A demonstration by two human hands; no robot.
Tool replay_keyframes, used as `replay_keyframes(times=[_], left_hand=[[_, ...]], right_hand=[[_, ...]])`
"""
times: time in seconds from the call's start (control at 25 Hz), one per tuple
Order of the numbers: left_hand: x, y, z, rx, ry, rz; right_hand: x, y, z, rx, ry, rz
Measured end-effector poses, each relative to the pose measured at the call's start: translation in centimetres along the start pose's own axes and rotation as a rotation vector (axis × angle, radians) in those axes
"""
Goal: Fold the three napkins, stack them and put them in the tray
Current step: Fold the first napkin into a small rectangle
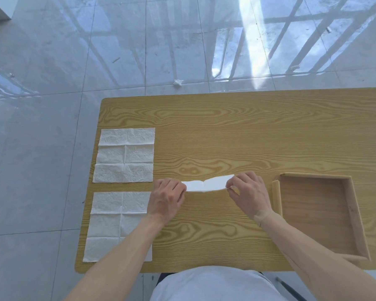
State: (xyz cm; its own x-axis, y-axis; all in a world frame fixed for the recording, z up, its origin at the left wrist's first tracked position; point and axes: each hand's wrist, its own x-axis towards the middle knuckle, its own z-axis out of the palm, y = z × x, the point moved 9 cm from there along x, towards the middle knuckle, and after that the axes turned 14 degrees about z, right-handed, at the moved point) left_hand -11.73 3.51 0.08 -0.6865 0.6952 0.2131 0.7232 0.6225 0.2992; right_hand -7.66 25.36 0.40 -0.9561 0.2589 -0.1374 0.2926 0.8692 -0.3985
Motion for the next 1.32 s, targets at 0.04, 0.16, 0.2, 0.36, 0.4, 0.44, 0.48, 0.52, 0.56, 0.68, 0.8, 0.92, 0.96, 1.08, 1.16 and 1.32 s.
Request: replay_keyframes(times=[0.04,0.16,0.2,0.36,0.4,0.44,0.48,0.52,0.56,0.68,0.8,0.92,0.96,1.08,1.16,1.32], left_hand=[[-0.7,0.4,0.5,-0.002,-0.014,0.005],[-2.6,1.3,2.2,-0.021,-0.075,-0.011],[-3.1,1.4,2.6,-0.028,-0.100,-0.021],[-3.9,1.6,4.1,-0.032,-0.176,-0.022],[-4.0,1.6,4.3,-0.031,-0.190,-0.021],[-4.0,1.5,4.5,-0.027,-0.202,-0.022],[-4.0,1.4,4.5,-0.026,-0.213,-0.024],[-4.0,1.3,4.5,-0.031,-0.222,-0.025],[-4.0,1.6,4.6,-0.039,-0.230,-0.019],[-3.4,3.4,6.1,-0.050,-0.338,-0.001],[-3.2,5.0,8.8,-0.028,-0.486,-0.040],[-4.1,5.1,10.9,0.037,-0.606,-0.072],[-4.4,5.0,11.2,0.040,-0.629,-0.075],[-5.0,4.6,11.5,0.060,-0.637,-0.044],[-5.5,3.5,11.2,0.051,-0.632,-0.065],[-7.4,0.0,10.0,0.067,-0.655,-0.165]], right_hand=[[-0.7,0.2,0.5,-0.014,-0.005,-0.009],[-2.6,1.1,2.2,-0.043,-0.043,-0.014],[-3.1,1.4,2.7,-0.050,-0.057,-0.009],[-4.2,2.2,4.1,-0.077,-0.097,0.023],[-4.3,2.2,4.4,-0.089,-0.107,0.029],[-4.4,2.2,4.6,-0.101,-0.110,0.033],[-4.5,2.1,4.7,-0.108,-0.105,0.032],[-4.7,1.8,4.8,-0.109,-0.095,0.023],[-4.8,1.4,4.9,-0.111,-0.082,0.004],[-5.0,-0.7,6.3,-0.181,-0.106,-0.081],[-5.1,-2.0,9.2,-0.302,-0.246,-0.101],[-5.2,-0.8,11.6,-0.401,-0.330,-0.120],[-5.2,-0.4,11.9,-0.423,-0.337,-0.134],[-5.1,0.6,12.2,-0.457,-0.345,-0.136],[-5.3,1.8,12.0,-0.451,-0.347,-0.082],[-5.9,5.1,10.8,-0.421,-0.319,0.076]])
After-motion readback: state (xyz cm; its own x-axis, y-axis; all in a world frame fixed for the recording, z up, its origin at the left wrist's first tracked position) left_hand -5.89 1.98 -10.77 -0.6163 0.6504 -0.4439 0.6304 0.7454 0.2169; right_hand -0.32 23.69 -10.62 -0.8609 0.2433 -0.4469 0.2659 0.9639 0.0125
